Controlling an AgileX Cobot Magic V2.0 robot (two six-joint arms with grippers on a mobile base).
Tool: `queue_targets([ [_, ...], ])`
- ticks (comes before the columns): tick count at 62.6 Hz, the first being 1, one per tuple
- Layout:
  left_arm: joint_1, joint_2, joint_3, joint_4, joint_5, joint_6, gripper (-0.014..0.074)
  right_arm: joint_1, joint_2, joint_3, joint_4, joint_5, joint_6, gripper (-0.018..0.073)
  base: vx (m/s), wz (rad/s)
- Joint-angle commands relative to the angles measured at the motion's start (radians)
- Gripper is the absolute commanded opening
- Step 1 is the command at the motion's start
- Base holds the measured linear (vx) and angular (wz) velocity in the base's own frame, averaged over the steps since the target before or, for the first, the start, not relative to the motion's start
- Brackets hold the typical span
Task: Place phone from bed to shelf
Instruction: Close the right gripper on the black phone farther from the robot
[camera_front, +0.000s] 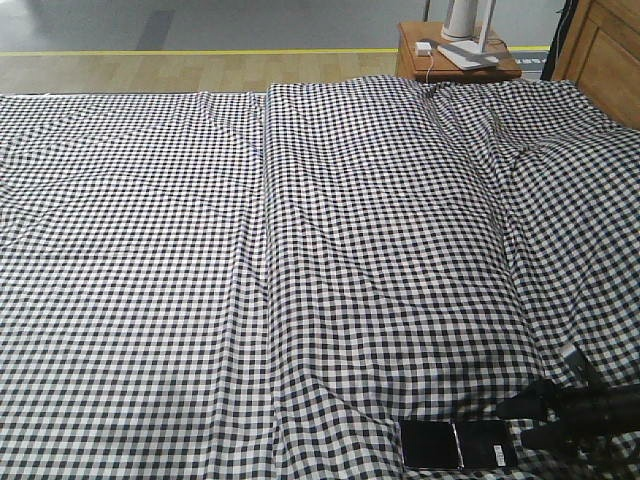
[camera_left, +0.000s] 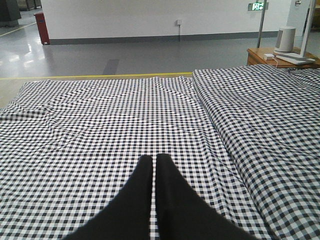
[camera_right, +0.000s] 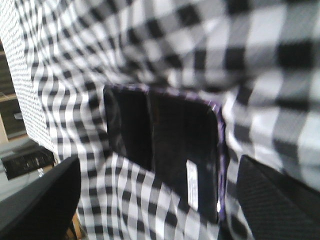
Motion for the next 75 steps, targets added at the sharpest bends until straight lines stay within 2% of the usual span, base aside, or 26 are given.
queue_targets([
  [1,0.0,-0.008,0.007,-0.009,-0.07,0.0,0.0001,-0.002,-0.034,-0.032,0.025,0.082,0.005,0.0595,0.0,0.0],
  [39,0.0,-0.008,0.007,-0.009,-0.07,0.0,0.0001,-0.002,0.05,-0.048,0.03,0.145,0.006,0.0595,0.0,0.0],
  [64,0.0,-0.008,0.007,-0.009,-0.07,0.0,0.0001,-0.001,0.059,-0.048,0.158,0.226,-0.025,0.0595,0.0,0.0],
  [75,0.0,-0.008,0.007,-0.009,-0.07,0.0,0.0001,0.0,0.059,-0.048,0.159,0.249,-0.025,0.0595,0.0,0.0],
])
